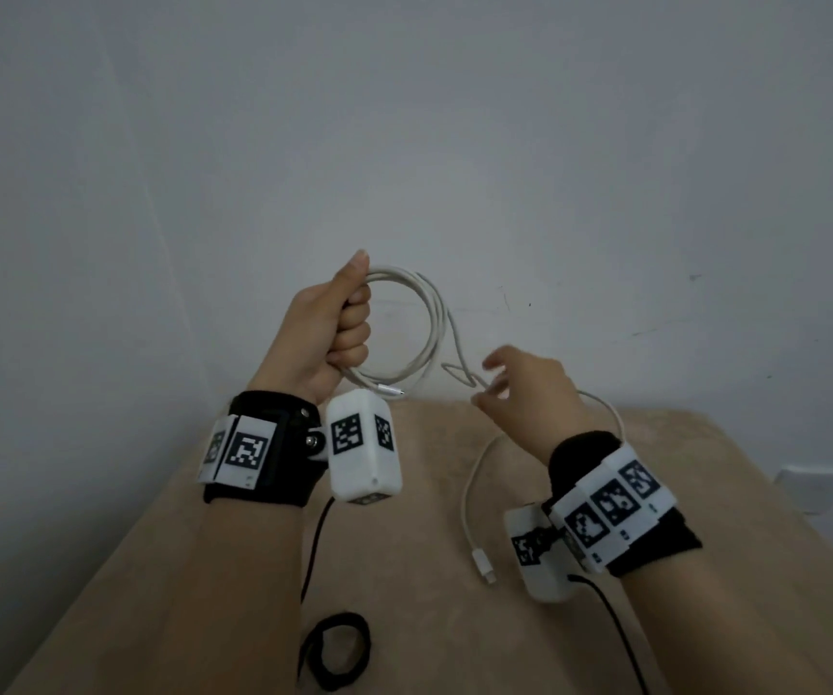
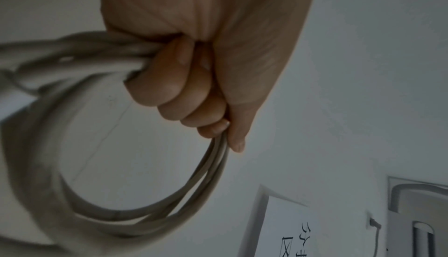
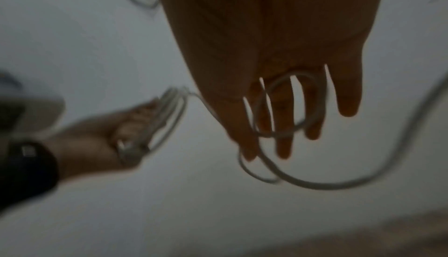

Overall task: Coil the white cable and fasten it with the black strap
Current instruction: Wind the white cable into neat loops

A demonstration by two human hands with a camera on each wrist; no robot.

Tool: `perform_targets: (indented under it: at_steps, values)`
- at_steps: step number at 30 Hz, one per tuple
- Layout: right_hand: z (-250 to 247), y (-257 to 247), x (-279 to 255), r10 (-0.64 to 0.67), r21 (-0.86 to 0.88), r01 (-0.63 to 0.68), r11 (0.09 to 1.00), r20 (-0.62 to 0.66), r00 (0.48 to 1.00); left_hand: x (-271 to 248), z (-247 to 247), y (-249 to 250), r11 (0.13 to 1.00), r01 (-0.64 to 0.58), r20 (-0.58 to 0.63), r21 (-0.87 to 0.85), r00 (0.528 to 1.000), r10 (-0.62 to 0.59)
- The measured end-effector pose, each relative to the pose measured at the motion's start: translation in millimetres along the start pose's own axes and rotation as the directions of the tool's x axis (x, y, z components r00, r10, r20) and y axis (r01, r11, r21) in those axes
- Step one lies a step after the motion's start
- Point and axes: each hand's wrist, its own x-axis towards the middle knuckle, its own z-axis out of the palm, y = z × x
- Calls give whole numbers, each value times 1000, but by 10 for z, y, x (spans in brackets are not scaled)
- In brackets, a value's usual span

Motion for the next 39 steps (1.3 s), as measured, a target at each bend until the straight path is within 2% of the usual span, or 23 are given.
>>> perform_targets:
  at_steps: [1,3,4,5,7,10,12,13,15,17,19,21,23,25,26,29,32,34,35,36,37,38,39]
  values:
    - [19,24,0,26,50,-26,998,-8,1000,-3,-5,1,1000,1,4,6,1000,-1]
    - [24,45,14,35,312,-33,950,-1,999,1,-20,-6,1000,8,35,29,999,-9]
    - [7,21,14,47,487,-51,872,22,999,1,-16,-18,998,21,67,52,997,-25]
    - [-28,-13,10,55,658,-73,750,48,997,0,-9,-36,996,41,104,83,993,-49]
    - [-131,-68,-12,70,847,-85,524,57,996,3,0,-108,980,83,167,179,979,-114]
    - [-256,-27,-8,192,915,-79,395,2,981,10,-25,-248,916,125,176,382,963,-205]
    - [-331,78,14,283,952,-127,278,45,958,20,-79,-299,897,162,154,412,958,-244]
    - [-368,145,17,289,974,-156,166,104,952,22,-123,-303,903,185,142,387,956,-257]
    - [-431,307,29,225,973,-180,-146,210,951,20,-250,-279,931,227,131,285,953,-273]
    - [-471,475,37,189,892,-169,-419,268,945,4,-384,-231,955,247,134,166,954,-270]
    - [-468,597,27,235,844,-131,-521,289,928,-13,-490,-181,967,239,136,88,959,-250]
    - [-433,669,24,319,849,-109,-518,310,896,-30,-553,-134,974,223,134,31,965,-225]
    - [-397,743,49,425,904,-163,-396,338,840,-44,-601,-78,976,207,160,-63,968,-195]
    - [-362,802,67,548,950,-276,-143,308,777,-58,-630,6,975,184,151,-121,975,-165]
    - [-345,806,78,597,953,-304,-8,248,763,-58,-632,42,980,173,122,-93,979,-162]
    - [-281,774,127,617,924,-272,268,52,785,-52,-520,99,977,183,45,113,981,-189]
    - [-293,537,126,540,880,-182,438,-96,836,-36,-358,43,946,191,35,261,978,-207]
    - [-351,347,94,440,812,-45,582,-268,857,-21,-272,0,925,205,20,321,975,-223]
    - [-381,241,71,352,791,51,610,-328,877,-16,-234,-14,915,208,17,345,974,-228]
    - [-399,118,42,241,797,141,588,-338,910,-15,-198,-18,910,208,20,360,973,-230]
    - [-406,-20,2,124,831,187,523,-291,949,-15,-161,-19,908,204,29,366,973,-231]
    - [-380,-144,-35,6,867,183,464,-210,978,-22,-124,-17,908,198,43,370,972,-229]
    - [-332,-249,-63,-89,873,153,464,-126,988,-27,-88,-13,907,190,58,377,972,-228]
